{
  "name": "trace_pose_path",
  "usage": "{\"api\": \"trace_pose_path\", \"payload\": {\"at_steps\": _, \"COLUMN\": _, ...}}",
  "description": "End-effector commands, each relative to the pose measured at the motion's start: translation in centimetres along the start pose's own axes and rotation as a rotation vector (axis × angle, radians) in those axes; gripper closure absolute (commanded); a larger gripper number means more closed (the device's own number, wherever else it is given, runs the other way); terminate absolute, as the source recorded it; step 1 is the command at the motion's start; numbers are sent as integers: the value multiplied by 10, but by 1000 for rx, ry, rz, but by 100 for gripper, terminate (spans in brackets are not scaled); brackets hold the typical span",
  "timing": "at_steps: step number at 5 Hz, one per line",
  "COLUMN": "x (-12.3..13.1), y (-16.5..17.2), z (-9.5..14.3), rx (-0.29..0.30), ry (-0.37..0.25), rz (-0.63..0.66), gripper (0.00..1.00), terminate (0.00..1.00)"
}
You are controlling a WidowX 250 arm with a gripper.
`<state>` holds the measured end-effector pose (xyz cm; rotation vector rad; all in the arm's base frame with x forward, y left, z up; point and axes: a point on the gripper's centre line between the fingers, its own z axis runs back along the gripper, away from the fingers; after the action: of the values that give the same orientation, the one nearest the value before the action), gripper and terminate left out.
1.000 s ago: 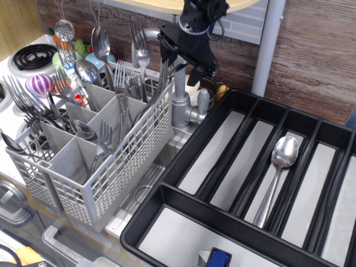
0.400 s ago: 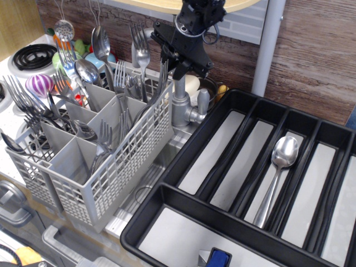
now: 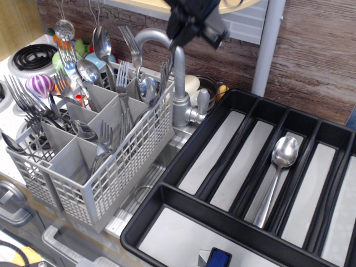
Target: Put big spoon from basket to tray
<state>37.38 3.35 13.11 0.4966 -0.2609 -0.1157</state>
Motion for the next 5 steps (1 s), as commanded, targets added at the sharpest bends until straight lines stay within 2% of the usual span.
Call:
{"api": "trace_pose_path", "payload": {"at_steps": 1, "x": 31, "y": -11, "z": 74, "rx": -3, "ry": -141, "rz": -73, "gripper": 100, "terminate": 0}}
{"api": "trace_pose_path", "payload": {"at_steps": 2, "x": 42, "y": -23, "z": 99, "rx": -23, "ry": -167, "rz": -54, "gripper": 100, "terminate": 0}}
{"api": "trace_pose_path", "payload": {"at_steps": 3, "x": 48, "y": -32, "z": 105, "rx": -90, "ry": -193, "rz": 14, "gripper": 100, "terminate": 0}}
{"api": "trace_pose_path", "payload": {"at_steps": 4, "x": 46, "y": -45, "z": 96, "rx": -209, "ry": -157, "rz": 91, "gripper": 100, "terminate": 0}}
{"api": "trace_pose_path", "payload": {"at_steps": 5, "x": 33, "y": -66, "z": 70, "rx": -314, "ry": -185, "rz": 112, "gripper": 100, "terminate": 0}}
